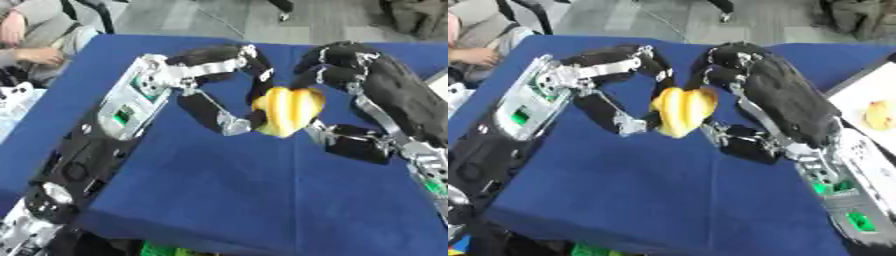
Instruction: Pick up the objects with one hand, pass them to the other hand, and then place them into the box on the other side of the table.
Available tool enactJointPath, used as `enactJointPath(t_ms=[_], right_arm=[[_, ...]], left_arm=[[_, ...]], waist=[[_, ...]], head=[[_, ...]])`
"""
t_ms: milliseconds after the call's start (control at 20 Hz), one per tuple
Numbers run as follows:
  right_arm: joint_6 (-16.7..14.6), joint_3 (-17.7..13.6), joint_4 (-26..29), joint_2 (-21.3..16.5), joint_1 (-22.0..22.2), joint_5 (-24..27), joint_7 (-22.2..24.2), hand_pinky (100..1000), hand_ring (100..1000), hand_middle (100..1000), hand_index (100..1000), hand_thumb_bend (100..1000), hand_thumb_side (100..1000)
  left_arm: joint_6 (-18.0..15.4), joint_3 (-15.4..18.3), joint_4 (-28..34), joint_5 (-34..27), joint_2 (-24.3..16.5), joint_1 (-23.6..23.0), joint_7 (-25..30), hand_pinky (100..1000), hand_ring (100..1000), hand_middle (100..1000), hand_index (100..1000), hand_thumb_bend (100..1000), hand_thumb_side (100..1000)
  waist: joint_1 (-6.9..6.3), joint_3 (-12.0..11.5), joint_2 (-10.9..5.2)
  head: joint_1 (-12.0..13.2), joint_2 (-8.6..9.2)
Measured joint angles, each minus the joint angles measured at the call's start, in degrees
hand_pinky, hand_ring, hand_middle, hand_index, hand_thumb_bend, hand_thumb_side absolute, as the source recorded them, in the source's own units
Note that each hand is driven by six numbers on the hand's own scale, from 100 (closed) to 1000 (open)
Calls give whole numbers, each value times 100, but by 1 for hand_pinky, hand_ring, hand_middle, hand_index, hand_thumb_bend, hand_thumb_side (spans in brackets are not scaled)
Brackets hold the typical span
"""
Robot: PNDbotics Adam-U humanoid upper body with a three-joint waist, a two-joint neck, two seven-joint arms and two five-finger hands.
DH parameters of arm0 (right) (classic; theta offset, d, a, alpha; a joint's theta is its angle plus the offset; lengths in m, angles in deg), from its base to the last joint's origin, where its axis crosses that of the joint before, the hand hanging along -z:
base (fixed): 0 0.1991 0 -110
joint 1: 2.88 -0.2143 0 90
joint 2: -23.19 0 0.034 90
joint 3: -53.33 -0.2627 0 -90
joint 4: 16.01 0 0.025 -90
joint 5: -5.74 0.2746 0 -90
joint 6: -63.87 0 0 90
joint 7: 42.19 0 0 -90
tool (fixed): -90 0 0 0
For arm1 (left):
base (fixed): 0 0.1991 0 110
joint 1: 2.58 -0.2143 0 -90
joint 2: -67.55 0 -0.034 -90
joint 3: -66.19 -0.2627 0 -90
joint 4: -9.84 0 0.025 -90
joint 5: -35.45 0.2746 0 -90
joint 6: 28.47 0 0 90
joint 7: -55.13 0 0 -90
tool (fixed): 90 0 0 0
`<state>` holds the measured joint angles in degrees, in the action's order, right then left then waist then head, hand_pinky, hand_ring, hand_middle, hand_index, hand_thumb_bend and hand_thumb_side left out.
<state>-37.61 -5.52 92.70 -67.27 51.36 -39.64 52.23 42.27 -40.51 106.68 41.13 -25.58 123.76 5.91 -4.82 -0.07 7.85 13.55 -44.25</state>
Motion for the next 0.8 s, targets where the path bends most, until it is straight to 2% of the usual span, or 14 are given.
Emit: enactJointPath(t_ms=[100,250,550,800], right_arm=[[-24,0,-23,1,0,24,25,789,780,651,397,100,100],[-47,0,-69,1,0,40,47,789,784,647,391,100,100],[-85,0,-154,1,-1,75,87,789,788,637,386,100,100],[-88,-1,-212,0,0,75,83,788,789,631,386,100,100]], left_arm=[[20,-1,-22,-122,1,3,108,731,437,431,541,100,444],[64,-1,-29,-287,1,13,203,734,447,442,559,100,550],[143,2,-99,-449,2,19,278,744,468,469,596,100,658],[191,9,-143,-536,2,19,281,747,474,478,607,100,693]], waist=[[0,1,0],[1,1,0],[26,-1,1],[31,-1,1]], head=[[0,0],[1,0],[4,0],[4,0]])
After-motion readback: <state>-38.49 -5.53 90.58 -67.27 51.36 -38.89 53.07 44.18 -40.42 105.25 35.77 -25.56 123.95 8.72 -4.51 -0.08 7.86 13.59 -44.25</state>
